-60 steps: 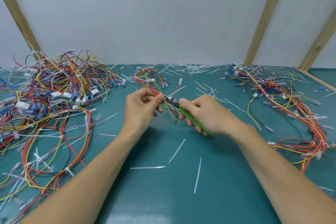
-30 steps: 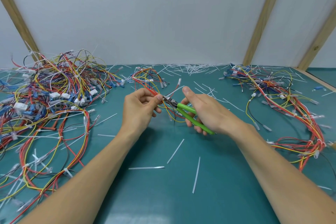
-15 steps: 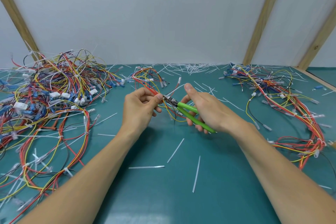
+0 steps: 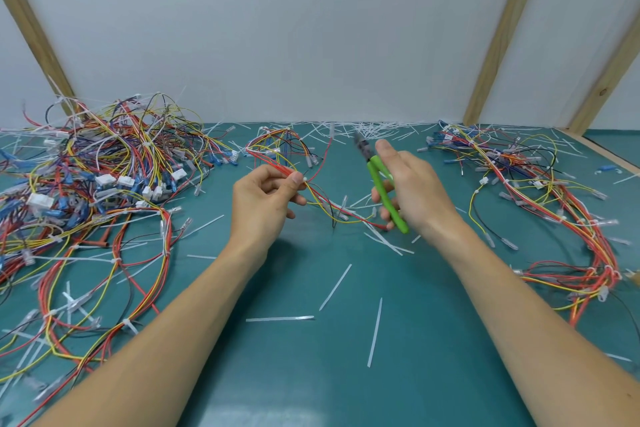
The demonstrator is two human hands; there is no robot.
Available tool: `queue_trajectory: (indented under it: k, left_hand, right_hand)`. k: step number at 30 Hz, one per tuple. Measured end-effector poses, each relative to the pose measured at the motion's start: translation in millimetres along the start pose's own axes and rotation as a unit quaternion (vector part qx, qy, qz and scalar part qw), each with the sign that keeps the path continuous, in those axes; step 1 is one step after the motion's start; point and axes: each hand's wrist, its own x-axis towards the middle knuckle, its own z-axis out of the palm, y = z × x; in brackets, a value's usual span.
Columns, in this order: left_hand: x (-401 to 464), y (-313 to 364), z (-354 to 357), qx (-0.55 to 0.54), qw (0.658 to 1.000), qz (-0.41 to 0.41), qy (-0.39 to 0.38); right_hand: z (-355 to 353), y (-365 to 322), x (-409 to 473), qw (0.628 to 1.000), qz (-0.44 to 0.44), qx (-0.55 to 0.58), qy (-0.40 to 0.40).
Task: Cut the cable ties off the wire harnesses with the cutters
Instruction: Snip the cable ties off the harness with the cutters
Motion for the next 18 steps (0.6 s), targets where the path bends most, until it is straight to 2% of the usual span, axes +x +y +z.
queue_trajectory:
  k: [4, 7, 14, 18]
  left_hand:
    - [1, 4, -1, -0.03, 0.998, -0.032, 0.034]
    - [3, 8, -1, -0.088, 0.992, -0.076, 0.04]
    - [3, 9, 0, -0.112, 0.988, -0.108, 0.022]
    - [0, 10, 0, -0.106, 0.985, -0.128, -0.042]
  right_hand:
    - [-8, 2, 9, 0.994, -0.007, 0.064, 0.089]
    - [-12, 4, 11, 0.987, -0.001, 0.108, 0.122]
    - [-4, 4, 8, 0.988, 0.012, 0.123, 0.097]
    - [3, 0, 2, 0.99, 0.044, 0.128, 0.045]
